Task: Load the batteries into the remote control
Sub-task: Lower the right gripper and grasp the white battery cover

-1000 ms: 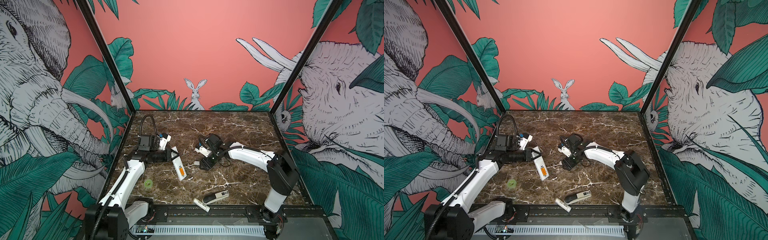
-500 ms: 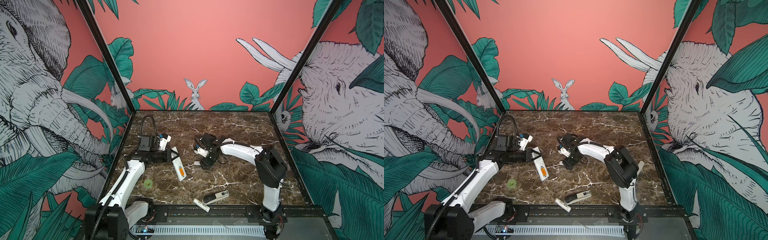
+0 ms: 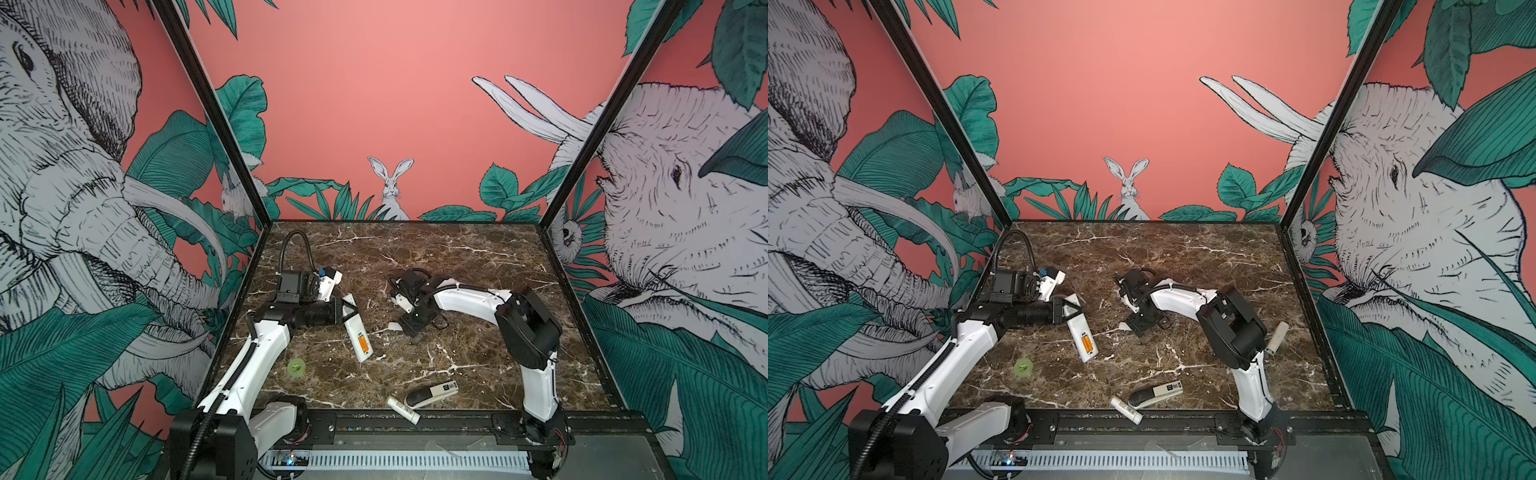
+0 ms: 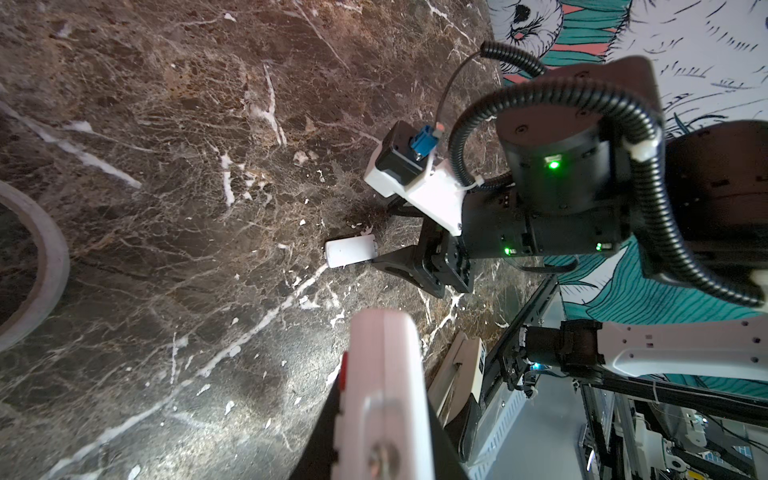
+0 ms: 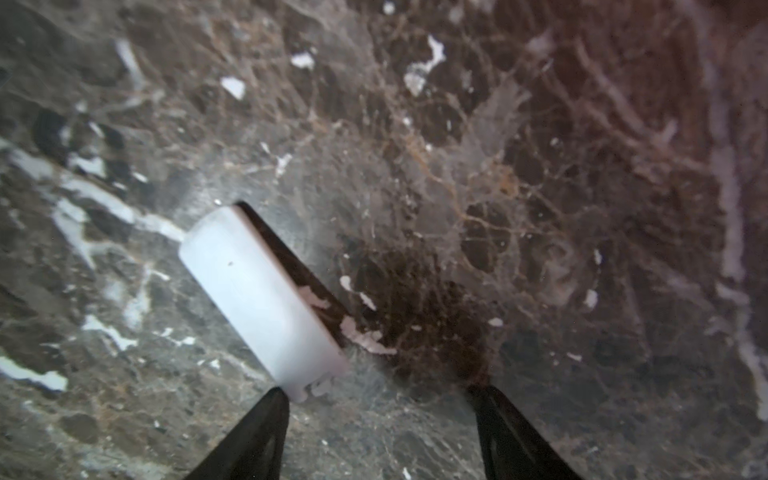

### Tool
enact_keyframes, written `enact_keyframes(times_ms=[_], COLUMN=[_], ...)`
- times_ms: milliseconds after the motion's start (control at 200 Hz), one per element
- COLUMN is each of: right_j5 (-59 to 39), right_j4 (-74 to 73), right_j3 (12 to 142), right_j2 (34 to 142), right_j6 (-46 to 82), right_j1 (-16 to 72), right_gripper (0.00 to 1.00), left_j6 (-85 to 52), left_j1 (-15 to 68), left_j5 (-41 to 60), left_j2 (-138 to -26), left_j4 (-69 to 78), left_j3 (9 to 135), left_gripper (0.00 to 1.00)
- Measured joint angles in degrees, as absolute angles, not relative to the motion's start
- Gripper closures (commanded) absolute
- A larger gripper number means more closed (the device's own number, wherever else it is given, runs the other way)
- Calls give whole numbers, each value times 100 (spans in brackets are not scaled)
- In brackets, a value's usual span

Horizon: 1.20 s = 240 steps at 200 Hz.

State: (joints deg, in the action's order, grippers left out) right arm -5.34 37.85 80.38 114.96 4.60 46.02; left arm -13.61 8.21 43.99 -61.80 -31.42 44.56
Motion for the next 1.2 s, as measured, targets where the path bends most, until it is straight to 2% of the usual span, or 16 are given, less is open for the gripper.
enact_keyframes(times_ms=[335, 840, 1200], right_j5=[-268, 237, -163], right_j4=[3656, 3990, 3662], right_j3=[8337, 10328, 9760], right_j2=[11736, 12954, 12468], right_j6=[587, 558, 1507], right_j1=[4595, 4508, 4488], right_gripper=[29, 29, 29], left_j6=[-1361, -1363, -1341], left_j1=[821, 821, 821], left_j5=[4407, 4399, 4206], left_j2=[-6180, -6093, -6025], left_j4=[-3142, -3140, -3148], left_j3=[4442, 4407, 4407], left_gripper=[100, 100, 100])
